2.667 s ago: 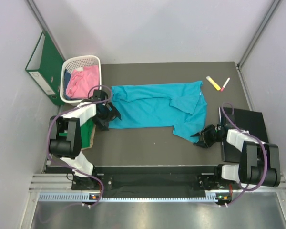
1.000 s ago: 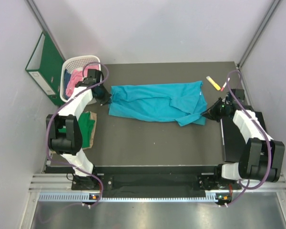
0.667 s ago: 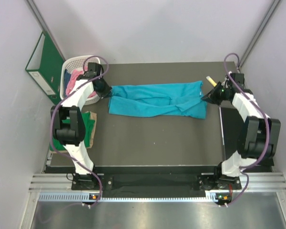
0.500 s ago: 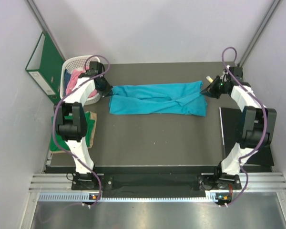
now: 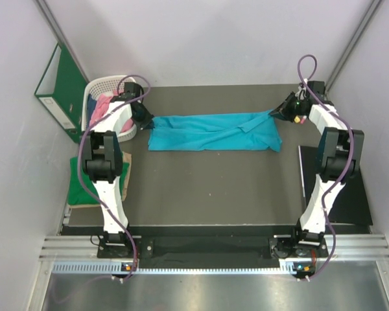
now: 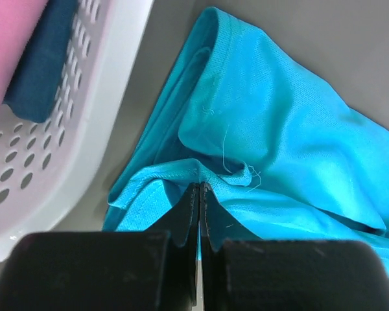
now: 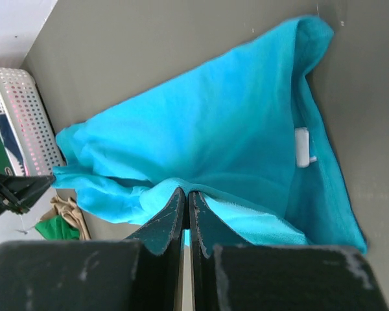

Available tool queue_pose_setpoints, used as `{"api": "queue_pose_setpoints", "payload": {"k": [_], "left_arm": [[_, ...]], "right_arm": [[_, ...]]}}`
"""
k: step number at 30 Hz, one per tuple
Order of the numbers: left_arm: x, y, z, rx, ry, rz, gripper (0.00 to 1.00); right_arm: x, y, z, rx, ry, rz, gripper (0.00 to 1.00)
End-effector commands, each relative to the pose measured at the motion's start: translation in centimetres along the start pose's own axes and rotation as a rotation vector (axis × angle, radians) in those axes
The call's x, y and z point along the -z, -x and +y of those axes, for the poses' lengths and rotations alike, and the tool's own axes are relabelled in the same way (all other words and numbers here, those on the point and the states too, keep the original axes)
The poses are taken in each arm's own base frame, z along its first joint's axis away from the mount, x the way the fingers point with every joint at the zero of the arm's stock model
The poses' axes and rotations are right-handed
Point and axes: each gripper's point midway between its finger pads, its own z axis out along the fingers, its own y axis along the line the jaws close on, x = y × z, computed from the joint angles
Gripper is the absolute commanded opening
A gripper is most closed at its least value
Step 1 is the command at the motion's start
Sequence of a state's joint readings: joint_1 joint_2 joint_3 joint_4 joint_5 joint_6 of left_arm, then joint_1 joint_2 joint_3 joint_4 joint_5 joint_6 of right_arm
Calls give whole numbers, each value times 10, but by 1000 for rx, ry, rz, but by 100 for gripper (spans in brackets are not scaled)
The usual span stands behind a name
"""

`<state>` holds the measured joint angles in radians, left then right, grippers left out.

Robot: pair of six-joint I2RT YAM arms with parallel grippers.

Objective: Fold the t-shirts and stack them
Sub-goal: Fold the other side of the tshirt into a rectangle

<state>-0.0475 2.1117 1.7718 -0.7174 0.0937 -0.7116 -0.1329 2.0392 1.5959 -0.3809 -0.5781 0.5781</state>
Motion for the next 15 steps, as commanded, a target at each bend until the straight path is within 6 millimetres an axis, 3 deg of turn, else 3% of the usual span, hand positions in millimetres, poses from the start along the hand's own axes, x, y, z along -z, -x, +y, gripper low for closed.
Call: {"api": "queue_pose_setpoints", "payload": {"k": [1, 10, 11, 12, 14, 15], "left_arm": [[7, 23, -7, 8, -19, -52, 0], [-4, 38, 1, 30, 10, -65, 0], [-5, 38, 2, 32, 13, -60, 36], [-6, 39, 1, 32, 14, -57, 55], [-6, 39, -1, 30, 4, -50, 91], [-2, 39, -3, 23, -7, -51, 99]], "right_arm": [[-2, 31, 29, 50, 87, -70, 0], [-32, 41, 16, 15, 68, -76, 0], [-35, 42, 15, 12, 65, -79, 2], [-41, 41, 11, 3, 60, -76, 6], [-45, 45, 11, 9, 53, -99, 25], [-44, 46, 17, 19, 61, -108, 30]]}}
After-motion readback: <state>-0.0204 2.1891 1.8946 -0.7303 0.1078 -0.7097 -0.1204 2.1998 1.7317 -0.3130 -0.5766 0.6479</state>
